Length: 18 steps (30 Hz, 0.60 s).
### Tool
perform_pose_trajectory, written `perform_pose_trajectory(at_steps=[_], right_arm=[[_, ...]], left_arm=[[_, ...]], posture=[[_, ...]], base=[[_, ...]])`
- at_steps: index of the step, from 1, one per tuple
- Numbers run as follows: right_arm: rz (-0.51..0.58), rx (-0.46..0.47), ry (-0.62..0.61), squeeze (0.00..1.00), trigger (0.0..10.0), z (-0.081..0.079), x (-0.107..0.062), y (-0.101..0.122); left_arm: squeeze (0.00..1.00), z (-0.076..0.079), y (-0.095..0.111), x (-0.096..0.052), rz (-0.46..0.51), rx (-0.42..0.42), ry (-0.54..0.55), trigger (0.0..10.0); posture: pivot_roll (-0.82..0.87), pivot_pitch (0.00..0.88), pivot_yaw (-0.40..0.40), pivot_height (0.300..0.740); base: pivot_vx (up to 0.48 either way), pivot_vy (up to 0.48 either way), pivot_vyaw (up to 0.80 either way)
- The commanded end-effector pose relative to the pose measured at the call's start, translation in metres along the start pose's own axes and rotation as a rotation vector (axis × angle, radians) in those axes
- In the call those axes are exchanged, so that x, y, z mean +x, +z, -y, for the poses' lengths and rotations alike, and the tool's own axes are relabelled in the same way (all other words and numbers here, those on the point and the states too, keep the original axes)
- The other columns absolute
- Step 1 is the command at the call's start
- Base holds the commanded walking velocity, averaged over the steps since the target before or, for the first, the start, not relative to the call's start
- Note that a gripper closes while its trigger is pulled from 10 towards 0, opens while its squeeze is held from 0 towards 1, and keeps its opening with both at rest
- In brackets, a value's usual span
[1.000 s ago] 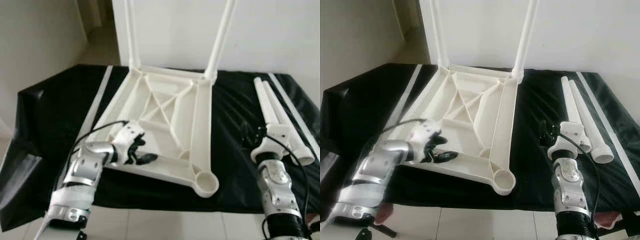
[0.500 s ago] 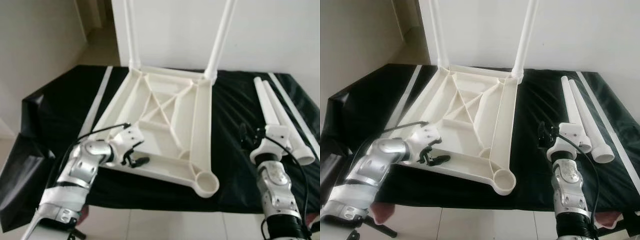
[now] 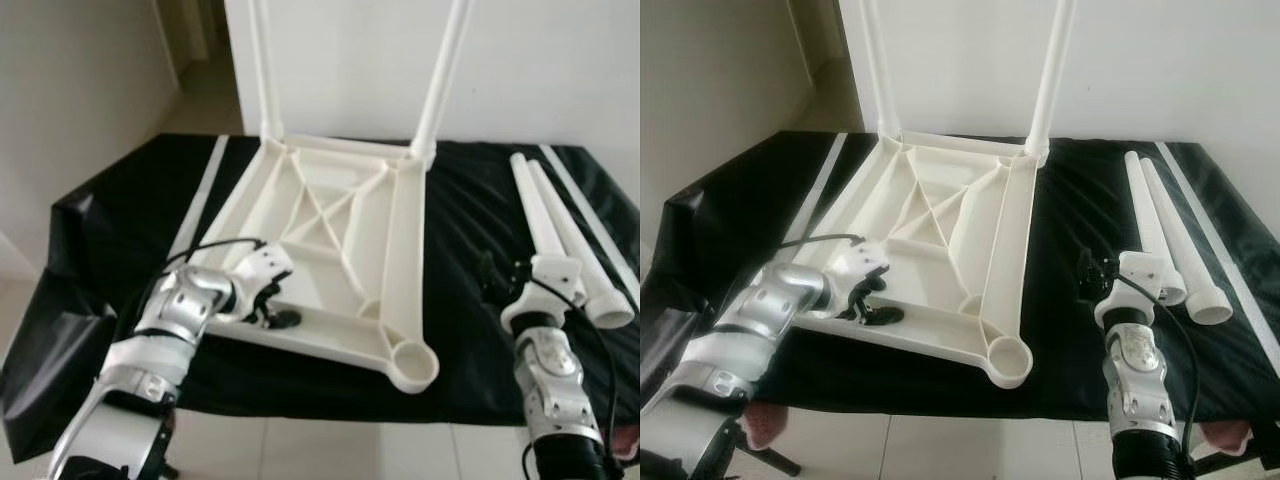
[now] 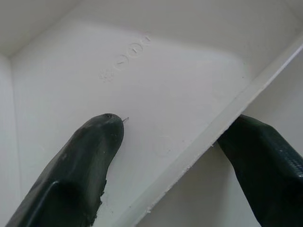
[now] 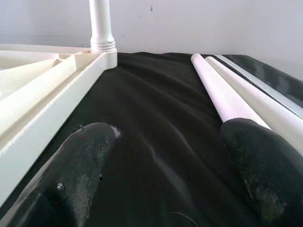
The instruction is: Building children table
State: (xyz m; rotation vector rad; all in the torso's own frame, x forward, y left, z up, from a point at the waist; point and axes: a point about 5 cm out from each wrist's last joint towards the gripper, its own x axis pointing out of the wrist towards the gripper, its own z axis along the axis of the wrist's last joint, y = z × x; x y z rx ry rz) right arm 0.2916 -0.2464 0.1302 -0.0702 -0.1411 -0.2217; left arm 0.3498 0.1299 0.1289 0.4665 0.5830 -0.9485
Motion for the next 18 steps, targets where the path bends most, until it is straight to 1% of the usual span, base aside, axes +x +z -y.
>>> perform_pose_trajectory(at_steps=[1,2,3,4,5,6,7,9,10,11,12,13,15,16,18], right_arm=[[0.014,0.002,-0.015,0.0,10.0,0.002,-0.002,0.002],[0.015,0.004,-0.019,0.0,10.0,0.002,-0.002,0.002],[0.015,0.004,-0.019,0.0,10.0,0.002,-0.002,0.002],[0.017,0.005,-0.022,0.0,10.0,0.002,-0.002,0.002],[0.017,0.005,-0.022,0.0,10.0,0.002,-0.002,0.002],[0.018,0.007,-0.025,0.0,10.0,0.002,-0.003,0.003],[0.018,0.007,-0.025,0.0,10.0,0.002,-0.003,0.003],[0.018,0.011,-0.03,0.0,10.0,0.002,-0.003,0.002],[0.018,0.011,-0.03,0.0,10.0,0.002,-0.003,0.002],[0.017,0.013,-0.033,0.0,10.0,0.001,-0.003,0.002],[0.016,0.015,-0.034,0.0,10.0,0.001,-0.003,0.002],[0.016,0.015,-0.034,0.0,10.0,0.001,-0.003,0.002],[0.014,0.019,-0.033,0.0,10.0,0.0,-0.002,0.002],[0.013,0.02,-0.03,0.0,10.0,-0.001,-0.002,0.002],[0.012,0.02,-0.024,0.0,10.0,-0.002,-0.001,0.002]], left_arm=[[0.0,-0.017,-0.012,-0.003,-0.043,-0.083,0.248,10.0],[0.0,-0.021,-0.011,-0.005,-0.039,-0.103,0.313,10.0],[0.0,-0.021,-0.011,-0.005,-0.039,-0.103,0.313,10.0],[0.0,-0.024,-0.011,-0.007,-0.037,-0.117,0.356,10.0],[0.0,-0.024,-0.011,-0.007,-0.037,-0.117,0.356,10.0],[0.0,-0.026,-0.01,-0.009,-0.027,-0.14,0.403,10.0],[0.0,-0.026,-0.01,-0.009,-0.027,-0.14,0.403,10.0],[0.0,-0.024,-0.011,-0.009,-0.011,-0.164,0.452,10.0],[0.0,-0.024,-0.011,-0.009,-0.011,-0.164,0.452,10.0],[0.0,-0.019,-0.013,-0.007,-0.02,-0.16,0.463,10.0],[0.0,-0.01,-0.016,-0.004,-0.025,-0.167,0.456,10.0],[0.0,-0.01,-0.016,-0.004,-0.025,-0.167,0.456,10.0],[0.0,0.005,-0.02,0.002,-0.038,-0.176,0.439,10.0],[0.0,0.009,-0.019,0.003,-0.042,-0.162,0.443,10.0],[0.0,0.016,-0.014,0.006,-0.035,-0.145,0.412,10.0]], posture=[[0.0,0.0,0.048,0.74],[-0.01,0.0,0.048,0.74],[-0.01,0.0,0.048,0.74],[-0.01,0.0,0.049,0.74],[-0.01,0.0,0.049,0.74],[0.0,0.0,0.05,0.74],[0.0,0.0,0.05,0.74],[0.0,0.0,0.049,0.74],[0.0,0.0,0.049,0.74],[0.0,0.0,0.046,0.74],[0.0,0.0,0.042,0.74],[0.0,0.0,0.042,0.74],[0.0,0.0,0.038,0.74],[0.0,0.0,0.036,0.74],[0.01,0.0,0.032,0.74]], base=[[0.0,0.0,0.0],[0.0,0.0,0.0],[0.0,0.0,0.0],[0.0,0.0,0.0],[0.0,0.0,0.0],[0.0,0.0,0.0],[0.0,0.0,0.0],[0.0,0.0,0.0],[0.0,0.0,0.0],[0.0,0.0,0.0],[0.0,0.0,0.0],[0.0,0.0,0.0],[0.0,0.0,0.0],[0.0,0.0,0.0],[0.0,0.0,0.0]])
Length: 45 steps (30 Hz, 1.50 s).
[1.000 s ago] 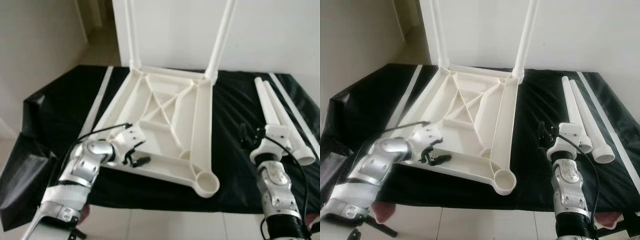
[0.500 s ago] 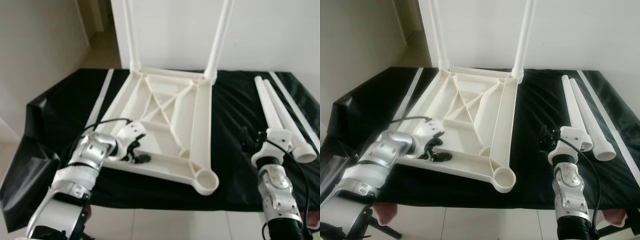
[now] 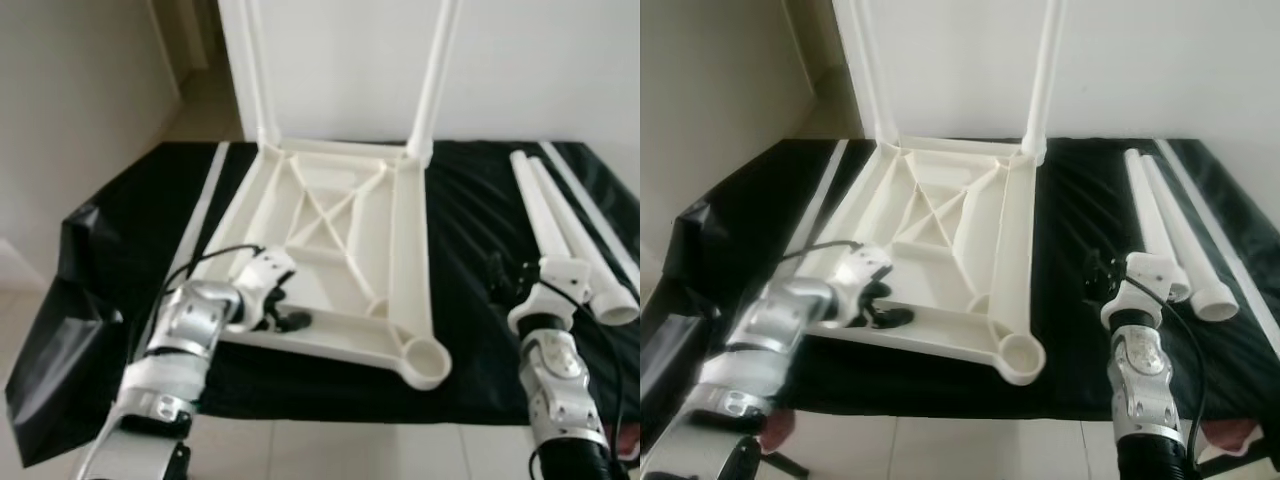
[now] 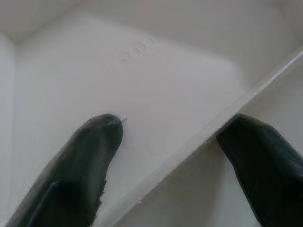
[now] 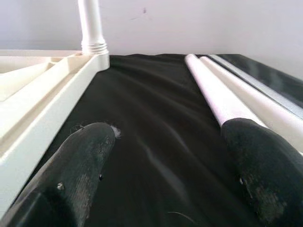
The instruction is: Building children table
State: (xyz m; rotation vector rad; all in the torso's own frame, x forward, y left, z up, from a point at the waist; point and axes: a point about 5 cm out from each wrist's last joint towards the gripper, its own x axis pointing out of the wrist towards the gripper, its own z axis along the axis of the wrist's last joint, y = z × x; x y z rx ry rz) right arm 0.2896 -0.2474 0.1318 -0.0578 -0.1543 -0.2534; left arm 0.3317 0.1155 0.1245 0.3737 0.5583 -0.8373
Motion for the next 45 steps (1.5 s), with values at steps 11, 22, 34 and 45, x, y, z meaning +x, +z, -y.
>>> perform_pose_trajectory(at_steps=[11,22,34,45], right_arm=[[0.008,0.0,0.018,0.0,10.0,-0.003,0.003,0.002],[0.043,-0.037,0.019,0.0,10.0,-0.003,0.006,0.01],[0.009,-0.07,-0.174,0.0,10.0,0.016,0.01,0.012],[0.01,-0.131,-0.238,0.0,10.0,0.029,0.005,0.013]], left_arm=[[0.0,0.017,0.029,-0.012,0.144,0.102,-0.093,10.0],[0.0,0.013,0.079,-0.041,0.519,0.12,-0.213,10.0],[0.0,0.001,0.1,-0.025,0.663,-0.012,0.063,10.0],[0.0,0.011,0.1,-0.008,0.702,0.01,0.077,10.0]], posture=[[0.0,0.0,0.03,0.74],[-0.02,0.0,0.039,0.74],[-0.04,0.0,0.022,0.74],[-0.07,0.006,0.051,0.74]], base=[[0.0,0.0,0.0],[0.0,0.0,0.0],[0.0,0.0,0.0],[0.0,0.0,0.0]])
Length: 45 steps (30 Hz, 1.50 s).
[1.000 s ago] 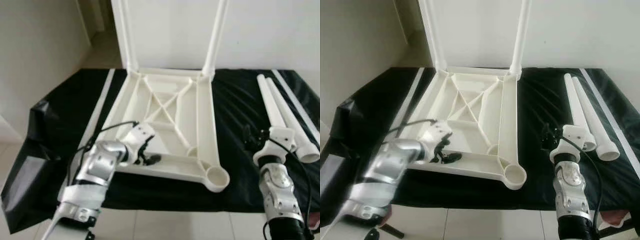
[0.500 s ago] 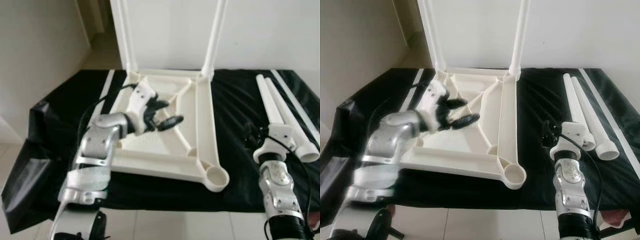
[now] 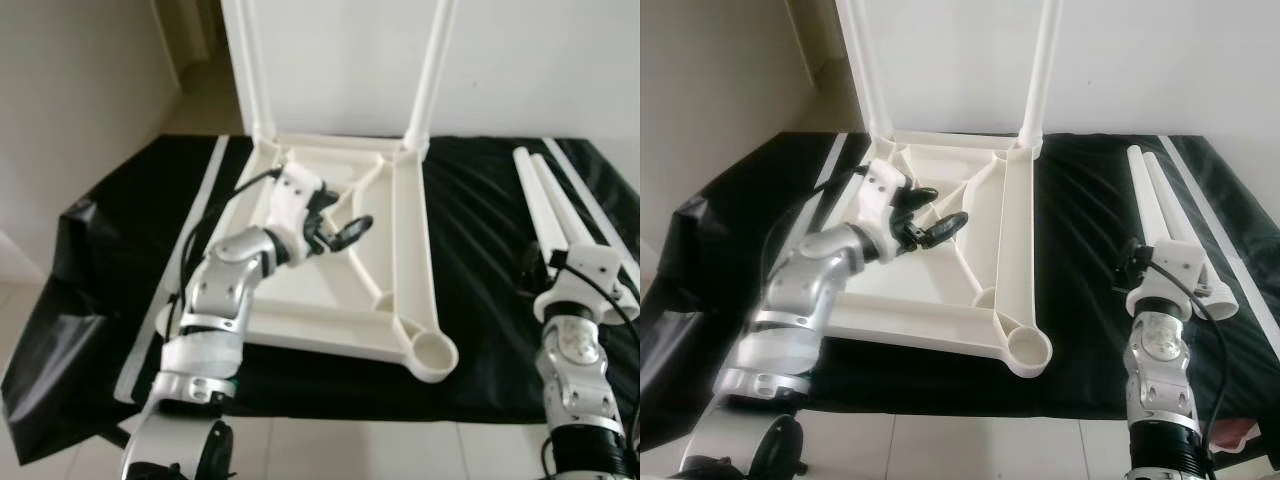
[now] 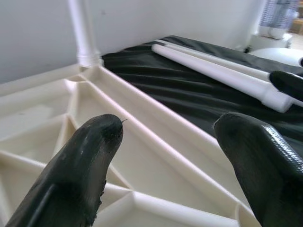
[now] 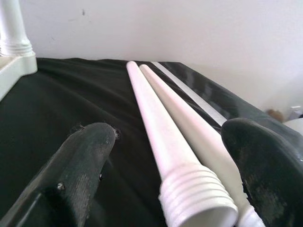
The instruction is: Building children table
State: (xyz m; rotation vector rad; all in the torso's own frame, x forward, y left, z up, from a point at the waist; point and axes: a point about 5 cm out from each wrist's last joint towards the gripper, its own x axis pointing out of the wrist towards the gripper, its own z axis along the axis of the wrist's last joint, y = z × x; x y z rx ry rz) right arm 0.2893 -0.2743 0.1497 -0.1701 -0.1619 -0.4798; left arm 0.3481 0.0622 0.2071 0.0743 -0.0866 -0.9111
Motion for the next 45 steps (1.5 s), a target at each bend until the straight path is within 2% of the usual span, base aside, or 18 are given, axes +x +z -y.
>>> perform_pose_trajectory(at_steps=[1,6,10,13,15,16,18,23,27,29,36,45], right_arm=[[-0.012,-0.005,-0.025,0.0,10.0,0.004,-0.005,-0.004],[-0.027,-0.01,-0.042,0.0,10.0,0.007,-0.008,-0.007],[-0.053,0.023,-0.071,0.0,10.0,0.015,-0.01,-0.008],[-0.06,0.021,-0.058,0.0,10.0,0.015,-0.009,-0.008],[-0.063,0.016,-0.001,0.0,10.0,0.011,-0.005,-0.007],[-0.063,0.016,-0.001,0.0,10.0,0.011,-0.005,-0.007],[-0.055,0.003,0.03,0.0,10.0,0.011,-0.004,-0.005],[-0.079,0.006,0.006,0.0,10.0,0.022,0.001,-0.007],[-0.087,0.015,0.012,0.0,10.0,0.024,0.004,-0.007],[-0.12,0.028,0.056,0.0,10.0,0.029,0.008,-0.008],[-0.162,0.019,0.055,0.0,10.0,0.037,0.015,-0.012],[-0.211,0.045,0.128,0.0,10.0,0.034,0.022,-0.014]], left_arm=[[0.0,0.001,0.001,0.002,0.019,0.047,0.07,10.0],[0.0,0.005,-0.004,0.003,0.012,0.048,0.049,10.0],[0.0,0.027,-0.012,0.003,-0.002,0.062,-0.082,10.0],[0.0,0.028,-0.015,0.004,-0.021,0.052,-0.09,10.0],[0.0,0.031,-0.017,0.006,-0.058,0.005,-0.123,10.0],[0.0,0.031,-0.017,0.006,-0.058,0.005,-0.123,10.0],[0.0,0.035,-0.015,0.006,-0.058,-0.055,-0.16,10.0],[0.0,0.039,-0.019,0.005,-0.072,-0.002,-0.159,10.0],[0.0,0.037,-0.018,0.004,-0.073,-0.003,-0.151,10.0],[0.0,0.033,-0.017,0.0,-0.069,-0.009,-0.131,10.0],[0.0,0.035,-0.016,-0.003,-0.086,-0.006,-0.122,10.0],[0.0,0.038,-0.018,-0.011,-0.102,-0.007,-0.127,10.0]], posture=[[-0.07,0.006,0.051,0.74],[-0.08,0.003,0.06,0.74],[-0.08,0.007,0.064,0.74],[-0.08,0.012,0.061,0.74],[-0.08,0.02,0.063,0.74],[-0.08,0.02,0.063,0.74],[-0.08,0.029,0.062,0.74],[-0.07,0.039,0.059,0.74],[-0.07,0.05,0.066,0.74],[-0.05,0.052,0.064,0.74],[-0.03,0.068,0.064,0.74],[0.0,0.075,0.057,0.74]], base=[[0.0,0.0,0.0],[0.0,0.0,0.0],[0.0,0.0,0.0],[0.0,0.0,0.0],[0.0,0.0,0.0],[0.0,0.0,0.0],[0.0,0.0,0.0],[0.0,0.0,0.0],[0.0,0.0,0.0],[0.0,0.0,0.0],[0.0,0.0,0.0],[0.0,0.0,0.0]])
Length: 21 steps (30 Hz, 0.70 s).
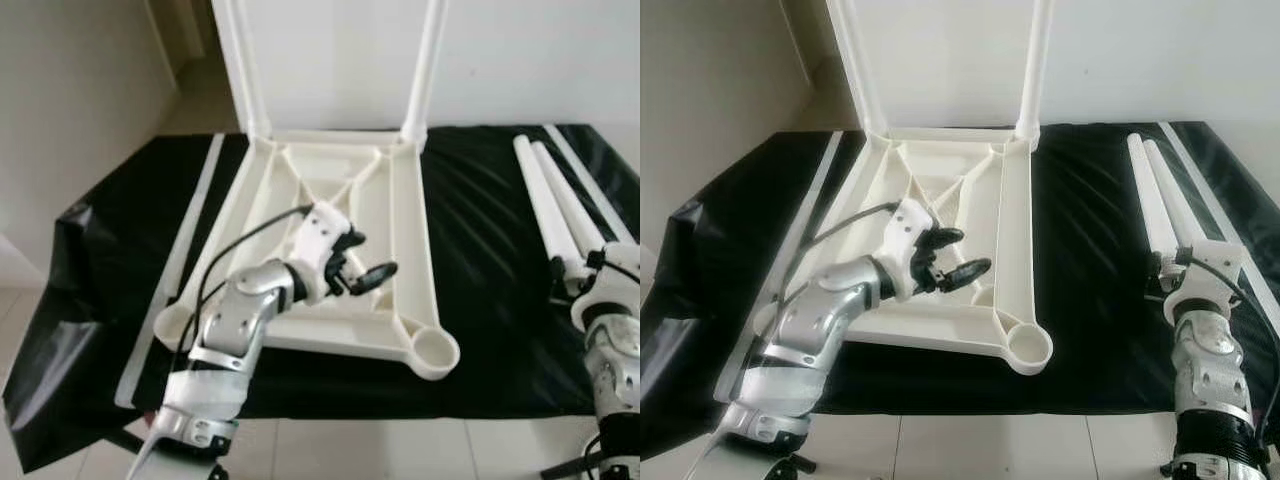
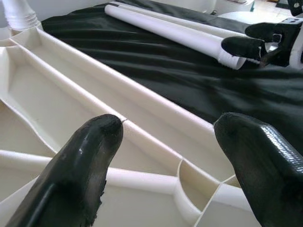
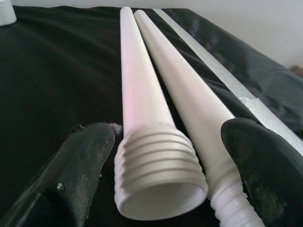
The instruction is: Building children table
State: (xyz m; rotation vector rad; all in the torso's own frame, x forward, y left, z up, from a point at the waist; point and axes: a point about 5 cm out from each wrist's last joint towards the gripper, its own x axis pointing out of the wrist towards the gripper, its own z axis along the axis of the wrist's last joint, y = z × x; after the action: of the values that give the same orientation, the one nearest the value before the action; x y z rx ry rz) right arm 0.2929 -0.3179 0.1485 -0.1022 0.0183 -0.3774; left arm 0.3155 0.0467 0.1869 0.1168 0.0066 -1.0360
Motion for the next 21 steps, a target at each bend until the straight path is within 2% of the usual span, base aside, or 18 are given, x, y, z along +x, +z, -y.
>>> perform_pose_trajectory(at_steps=[1,6,9,15,21], right_arm=[[-0.042,0.036,0.03,0.0,10.0,-0.004,0.002,-0.005],[-0.081,0.068,0.073,0.0,10.0,-0.014,0.003,-0.012],[-0.096,0.125,0.104,0.0,10.0,-0.022,0.003,-0.015],[-0.105,0.174,0.121,0.0,10.0,-0.028,0.004,-0.017],[-0.112,0.181,0.133,0.0,10.0,-0.031,0.004,-0.018]], left_arm=[[0.0,0.001,-0.003,-0.003,-0.014,-0.001,0.002,10.0],[0.0,-0.002,-0.002,-0.006,-0.015,-0.016,0.021,10.0],[0.0,-0.001,-0.002,-0.007,-0.02,-0.011,0.034,10.0],[0.0,0.001,-0.003,-0.008,-0.024,-0.017,0.033,10.0],[0.0,0.002,-0.004,-0.008,-0.029,-0.021,0.035,10.0]], posture=[[0.0,0.074,0.055,0.74],[0.01,0.077,0.046,0.74],[0.02,0.082,0.04,0.74],[0.02,0.083,0.037,0.74],[0.02,0.082,0.036,0.74]], base=[[0.0,0.0,0.0],[0.0,0.0,0.0],[0.0,0.0,0.0],[0.0,0.0,0.0],[0.0,0.0,0.0]])
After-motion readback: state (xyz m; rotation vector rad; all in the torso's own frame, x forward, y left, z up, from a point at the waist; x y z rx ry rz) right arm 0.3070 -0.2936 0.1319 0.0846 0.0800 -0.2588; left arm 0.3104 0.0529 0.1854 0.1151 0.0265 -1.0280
